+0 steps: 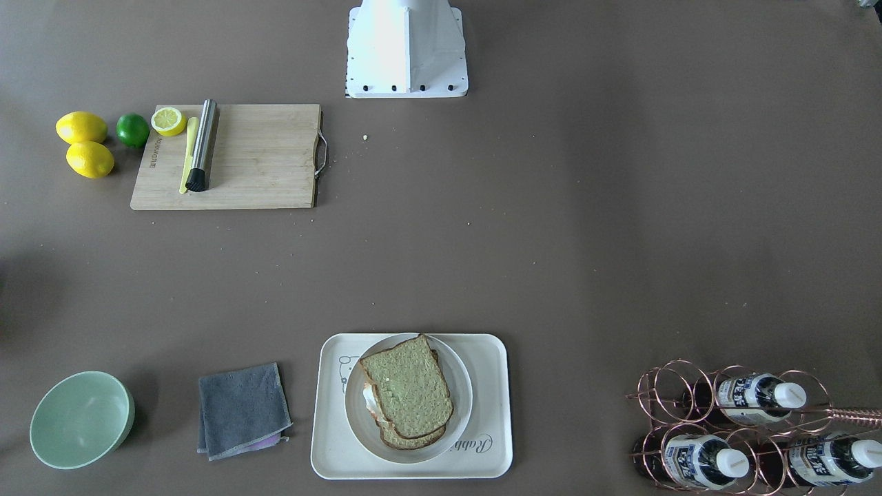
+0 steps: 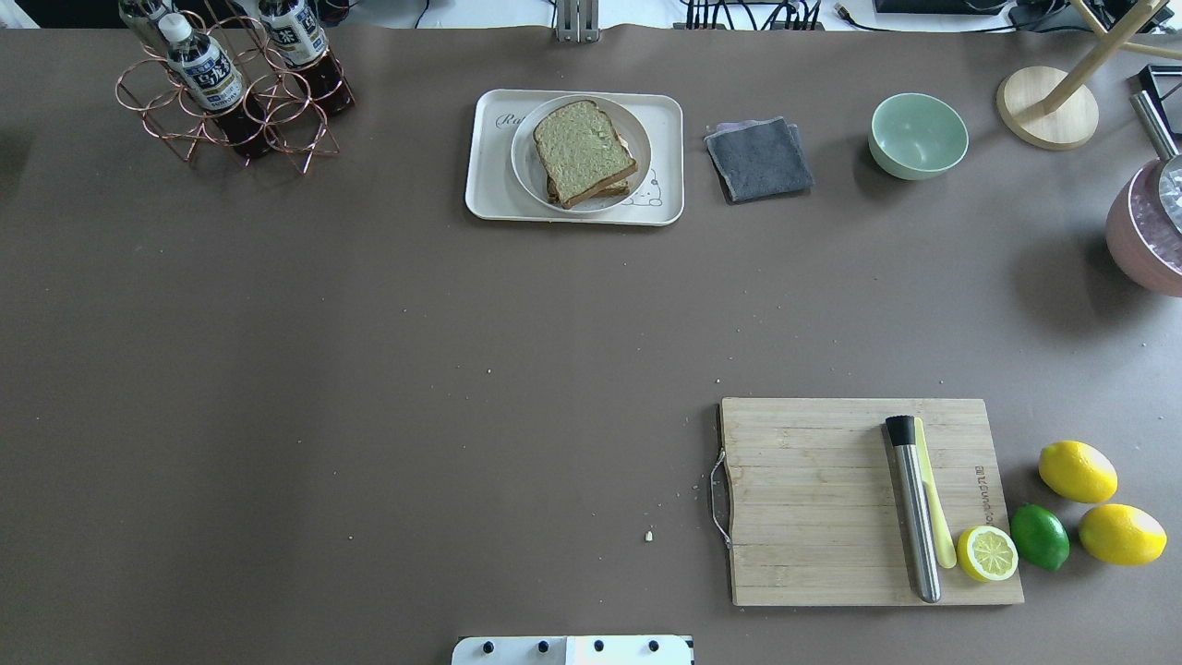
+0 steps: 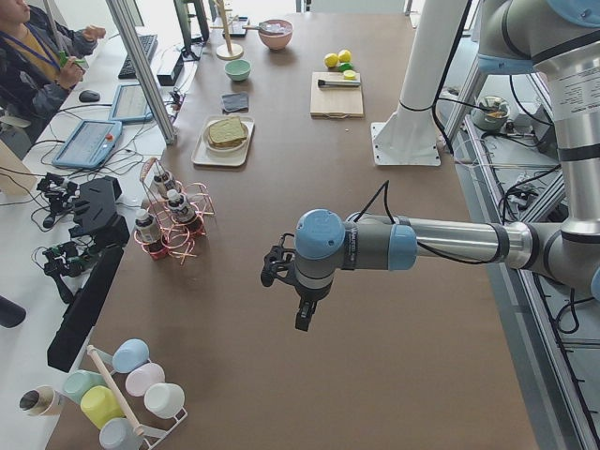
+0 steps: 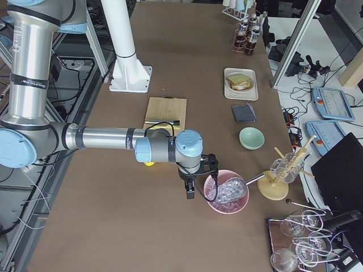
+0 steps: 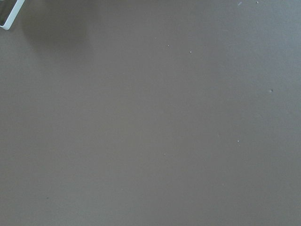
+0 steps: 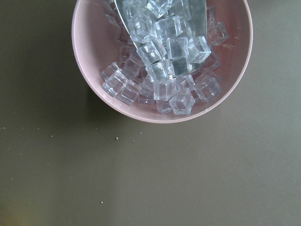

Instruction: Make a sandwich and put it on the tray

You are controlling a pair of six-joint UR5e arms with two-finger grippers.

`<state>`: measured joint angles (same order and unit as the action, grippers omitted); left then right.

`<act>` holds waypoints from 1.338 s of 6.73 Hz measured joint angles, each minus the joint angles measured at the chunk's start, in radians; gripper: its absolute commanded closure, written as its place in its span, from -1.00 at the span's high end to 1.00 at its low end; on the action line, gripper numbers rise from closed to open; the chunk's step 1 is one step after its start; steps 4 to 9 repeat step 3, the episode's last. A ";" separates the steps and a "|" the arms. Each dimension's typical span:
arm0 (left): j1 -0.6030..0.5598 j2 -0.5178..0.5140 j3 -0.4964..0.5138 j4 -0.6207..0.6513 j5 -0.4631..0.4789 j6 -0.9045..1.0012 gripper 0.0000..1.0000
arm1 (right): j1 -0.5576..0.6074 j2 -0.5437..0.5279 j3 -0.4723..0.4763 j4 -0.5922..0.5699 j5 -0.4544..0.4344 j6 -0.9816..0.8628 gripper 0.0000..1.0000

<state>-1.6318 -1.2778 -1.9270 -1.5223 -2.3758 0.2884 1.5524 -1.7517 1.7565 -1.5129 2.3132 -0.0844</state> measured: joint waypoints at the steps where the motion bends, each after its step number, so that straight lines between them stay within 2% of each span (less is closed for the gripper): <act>1: 0.001 0.000 0.000 0.000 0.000 0.000 0.93 | 0.000 -0.002 0.003 -0.001 0.000 0.000 1.00; 9: 0.005 0.000 0.001 0.001 0.000 0.000 0.93 | 0.000 -0.002 0.004 -0.001 0.000 0.000 1.00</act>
